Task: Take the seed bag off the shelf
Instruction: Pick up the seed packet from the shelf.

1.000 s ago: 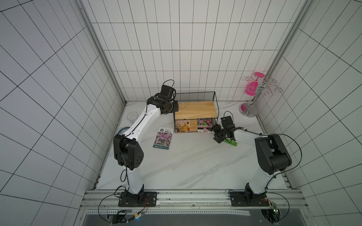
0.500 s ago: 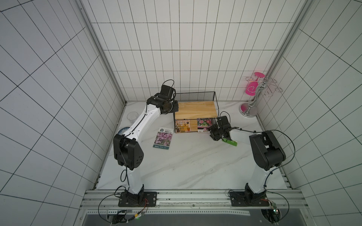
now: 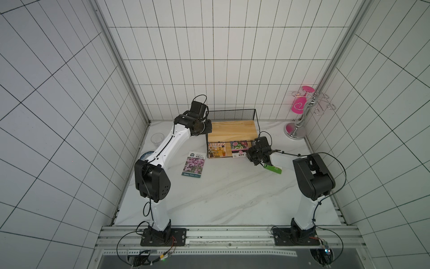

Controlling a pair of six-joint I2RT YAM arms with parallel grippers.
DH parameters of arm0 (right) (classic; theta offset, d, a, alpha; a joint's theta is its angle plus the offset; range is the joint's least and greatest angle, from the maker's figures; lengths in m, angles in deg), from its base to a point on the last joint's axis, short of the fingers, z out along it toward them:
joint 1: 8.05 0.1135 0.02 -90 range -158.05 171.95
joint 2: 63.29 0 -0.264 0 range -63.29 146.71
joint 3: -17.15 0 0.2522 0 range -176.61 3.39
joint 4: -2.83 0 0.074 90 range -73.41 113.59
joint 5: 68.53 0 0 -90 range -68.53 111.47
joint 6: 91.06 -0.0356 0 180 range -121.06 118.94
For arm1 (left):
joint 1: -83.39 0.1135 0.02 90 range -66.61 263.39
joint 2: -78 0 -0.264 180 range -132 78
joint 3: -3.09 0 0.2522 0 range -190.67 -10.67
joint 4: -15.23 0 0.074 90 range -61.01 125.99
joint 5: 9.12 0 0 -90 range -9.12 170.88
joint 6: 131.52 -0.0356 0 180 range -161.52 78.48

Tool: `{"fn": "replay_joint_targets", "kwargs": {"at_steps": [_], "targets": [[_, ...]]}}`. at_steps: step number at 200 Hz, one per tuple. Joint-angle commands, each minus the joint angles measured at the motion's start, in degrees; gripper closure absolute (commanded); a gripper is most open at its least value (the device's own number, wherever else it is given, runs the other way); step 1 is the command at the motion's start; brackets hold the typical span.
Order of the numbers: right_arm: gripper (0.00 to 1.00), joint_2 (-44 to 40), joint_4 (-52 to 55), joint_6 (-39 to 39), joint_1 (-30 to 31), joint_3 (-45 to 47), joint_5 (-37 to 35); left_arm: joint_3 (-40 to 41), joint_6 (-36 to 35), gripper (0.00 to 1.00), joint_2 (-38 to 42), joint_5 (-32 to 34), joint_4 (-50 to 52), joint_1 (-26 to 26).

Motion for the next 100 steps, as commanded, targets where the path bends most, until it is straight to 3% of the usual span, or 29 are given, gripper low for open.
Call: {"fn": "replay_joint_targets", "kwargs": {"at_steps": [1,41,100], "targets": [[0.97,0.0,-0.6,-0.3,0.8,-1.6,-1.7,2.4,-1.0,1.0,-3.7,2.9,6.6,1.7],[1.0,-1.7,-0.6,0.8,0.9,-1.3,-0.1,2.6,-1.1,1.0,-3.6,2.9,6.5,1.8],[1.0,-9.0,6.6,6.8,0.8,-0.9,8.4,2.6,-1.5,1.0,-3.0,3.2,6.5,2.4]]}}
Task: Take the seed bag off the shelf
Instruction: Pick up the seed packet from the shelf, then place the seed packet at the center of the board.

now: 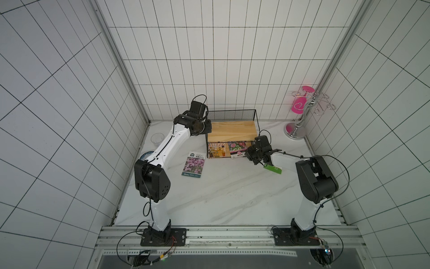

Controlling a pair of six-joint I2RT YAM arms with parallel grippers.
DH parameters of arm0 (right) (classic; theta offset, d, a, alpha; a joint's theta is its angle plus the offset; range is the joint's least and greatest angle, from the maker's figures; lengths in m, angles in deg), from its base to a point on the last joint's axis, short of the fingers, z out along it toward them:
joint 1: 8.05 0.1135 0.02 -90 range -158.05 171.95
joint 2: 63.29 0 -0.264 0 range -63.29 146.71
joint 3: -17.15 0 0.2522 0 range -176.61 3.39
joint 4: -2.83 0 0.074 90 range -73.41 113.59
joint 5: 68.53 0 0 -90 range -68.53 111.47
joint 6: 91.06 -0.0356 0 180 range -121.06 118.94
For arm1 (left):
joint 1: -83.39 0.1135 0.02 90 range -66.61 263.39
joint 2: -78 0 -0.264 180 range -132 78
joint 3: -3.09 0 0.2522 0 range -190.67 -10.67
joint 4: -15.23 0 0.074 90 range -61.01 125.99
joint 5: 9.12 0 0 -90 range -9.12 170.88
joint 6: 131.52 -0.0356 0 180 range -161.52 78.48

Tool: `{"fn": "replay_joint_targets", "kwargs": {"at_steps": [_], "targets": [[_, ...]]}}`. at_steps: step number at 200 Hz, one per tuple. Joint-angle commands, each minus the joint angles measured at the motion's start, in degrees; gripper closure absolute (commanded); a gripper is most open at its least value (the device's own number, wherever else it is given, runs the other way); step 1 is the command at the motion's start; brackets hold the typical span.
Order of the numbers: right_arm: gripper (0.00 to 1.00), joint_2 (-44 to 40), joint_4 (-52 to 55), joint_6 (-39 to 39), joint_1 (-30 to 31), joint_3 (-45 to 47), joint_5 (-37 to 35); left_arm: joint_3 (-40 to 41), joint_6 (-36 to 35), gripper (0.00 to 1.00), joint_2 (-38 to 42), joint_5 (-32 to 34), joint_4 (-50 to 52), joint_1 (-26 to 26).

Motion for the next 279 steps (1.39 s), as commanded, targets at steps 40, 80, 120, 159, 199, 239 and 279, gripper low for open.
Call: {"fn": "replay_joint_targets", "kwargs": {"at_steps": [40,80,120,159,199,239,279], "targets": [[1.0,-11.8,13.1,6.8,0.3,2.6,9.5,2.6,-1.1,1.0,-2.7,3.6,6.7,2.8],[1.0,-20.0,22.0,9.7,-1.0,9.4,10.0,2.8,-1.1,1.0,-2.9,3.4,6.7,2.8],[1.0,-26.6,23.6,7.9,-3.6,17.5,10.6,2.5,-1.2,1.0,-3.3,3.4,6.6,2.8],[1.0,-35.0,27.6,6.4,-7.0,23.4,6.7,2.0,-1.2,1.0,-3.7,3.2,7.1,2.8],[1.0,-38.9,28.5,5.0,-10.8,28.8,6.3,2.1,-1.4,1.0,-3.7,3.3,7.3,2.8],[0.3,-37.0,34.8,7.6,-10.9,25.2,5.1,1.8,-1.5,1.0,-4.1,3.6,7.4,2.9],[0.25,-38.4,35.7,9.4,-10.9,17.1,4.9,1.5,-1.2,1.0,-4.8,3.3,7.5,3.0]]}}
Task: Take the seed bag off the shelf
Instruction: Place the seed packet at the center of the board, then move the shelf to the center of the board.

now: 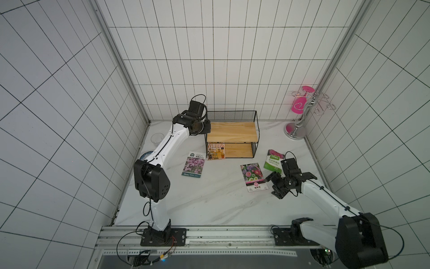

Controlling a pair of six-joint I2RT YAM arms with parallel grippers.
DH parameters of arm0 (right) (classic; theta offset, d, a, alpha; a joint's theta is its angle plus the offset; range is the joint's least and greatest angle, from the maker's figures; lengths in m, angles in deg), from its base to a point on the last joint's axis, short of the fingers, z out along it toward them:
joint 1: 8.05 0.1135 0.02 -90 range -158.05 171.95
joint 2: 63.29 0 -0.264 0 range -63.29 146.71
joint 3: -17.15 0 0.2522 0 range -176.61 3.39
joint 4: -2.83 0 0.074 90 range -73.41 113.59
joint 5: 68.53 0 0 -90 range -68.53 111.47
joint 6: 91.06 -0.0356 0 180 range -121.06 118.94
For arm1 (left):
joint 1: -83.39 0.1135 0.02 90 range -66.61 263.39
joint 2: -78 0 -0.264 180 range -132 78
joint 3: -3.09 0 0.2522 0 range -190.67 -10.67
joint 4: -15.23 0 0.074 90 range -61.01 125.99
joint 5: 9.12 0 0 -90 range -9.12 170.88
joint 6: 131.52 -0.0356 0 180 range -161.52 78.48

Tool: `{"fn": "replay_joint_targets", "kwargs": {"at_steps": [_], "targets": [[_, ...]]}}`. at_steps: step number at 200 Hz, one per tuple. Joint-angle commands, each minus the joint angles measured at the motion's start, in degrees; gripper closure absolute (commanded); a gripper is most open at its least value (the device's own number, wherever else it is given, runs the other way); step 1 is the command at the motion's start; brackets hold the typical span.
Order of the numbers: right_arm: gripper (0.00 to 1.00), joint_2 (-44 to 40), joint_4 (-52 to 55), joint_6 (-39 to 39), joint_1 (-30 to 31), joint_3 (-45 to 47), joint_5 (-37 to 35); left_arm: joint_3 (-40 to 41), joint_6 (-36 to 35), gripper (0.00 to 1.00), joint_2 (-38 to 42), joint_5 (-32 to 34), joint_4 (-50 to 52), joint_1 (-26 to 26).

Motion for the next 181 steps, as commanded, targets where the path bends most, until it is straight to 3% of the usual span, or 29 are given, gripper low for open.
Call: {"fn": "replay_joint_targets", "kwargs": {"at_steps": [1,59,125,181], "targets": [[0.25,-0.9,1.5,1.9,-0.4,-7.5,-1.0,1.8,0.7,1.0,-4.7,4.5,6.8,2.3],[0.3,12.7,-12.1,-2.4,6.8,-17.9,3.1,1.2,1.1,1.0,-5.4,3.9,7.0,2.2],[0.32,29.4,-22.4,-4.8,16.0,-30.3,1.9,-0.9,3.0,1.0,-6.9,2.8,7.7,2.0],[0.35,39.9,-27.8,-5.8,20.0,-38.0,-0.3,-4.9,3.6,1.0,-9.8,1.0,7.9,1.9]]}}
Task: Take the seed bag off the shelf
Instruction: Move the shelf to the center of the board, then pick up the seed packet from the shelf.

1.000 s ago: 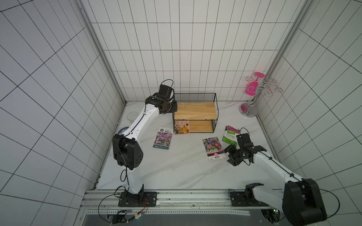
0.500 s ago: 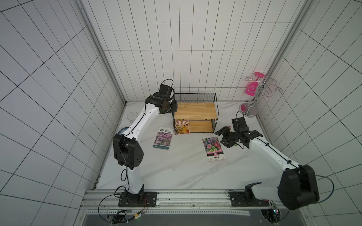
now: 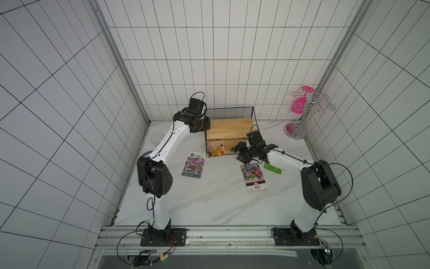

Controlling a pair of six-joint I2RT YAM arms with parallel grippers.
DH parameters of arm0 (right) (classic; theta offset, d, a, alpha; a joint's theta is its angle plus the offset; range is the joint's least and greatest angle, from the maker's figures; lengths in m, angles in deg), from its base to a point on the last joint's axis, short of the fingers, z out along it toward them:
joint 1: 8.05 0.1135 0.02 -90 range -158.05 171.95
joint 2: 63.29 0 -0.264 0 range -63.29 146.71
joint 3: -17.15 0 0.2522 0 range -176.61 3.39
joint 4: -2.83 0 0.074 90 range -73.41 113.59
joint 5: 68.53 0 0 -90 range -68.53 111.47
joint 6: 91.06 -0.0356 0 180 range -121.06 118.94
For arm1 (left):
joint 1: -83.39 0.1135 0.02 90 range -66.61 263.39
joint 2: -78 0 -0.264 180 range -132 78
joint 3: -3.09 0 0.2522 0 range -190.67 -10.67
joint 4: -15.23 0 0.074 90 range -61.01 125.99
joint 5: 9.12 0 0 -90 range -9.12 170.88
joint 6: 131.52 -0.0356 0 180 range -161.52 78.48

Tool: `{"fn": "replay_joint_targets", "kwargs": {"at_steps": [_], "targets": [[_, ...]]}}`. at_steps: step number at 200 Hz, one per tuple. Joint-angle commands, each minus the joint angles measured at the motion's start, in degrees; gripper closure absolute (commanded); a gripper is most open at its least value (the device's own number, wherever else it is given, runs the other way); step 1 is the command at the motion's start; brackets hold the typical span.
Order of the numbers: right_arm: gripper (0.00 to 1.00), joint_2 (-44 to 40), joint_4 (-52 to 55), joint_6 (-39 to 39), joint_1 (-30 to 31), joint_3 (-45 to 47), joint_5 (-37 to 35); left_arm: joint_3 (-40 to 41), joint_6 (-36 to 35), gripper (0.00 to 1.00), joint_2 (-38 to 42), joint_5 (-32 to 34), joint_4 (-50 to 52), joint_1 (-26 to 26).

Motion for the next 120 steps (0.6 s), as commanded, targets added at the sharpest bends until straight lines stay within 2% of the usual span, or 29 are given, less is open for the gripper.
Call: {"fn": "replay_joint_targets", "kwargs": {"at_steps": [1,120], "targets": [[0.35,3.3,-3.4,-0.5,1.5,-4.5,-1.9,1.2,1.3,1.0,-5.2,1.5,6.8,0.8],[0.39,14.5,-11.9,-3.3,5.8,-10.2,-7.8,-1.0,-2.7,1.0,-7.3,2.4,8.3,0.9]]}}
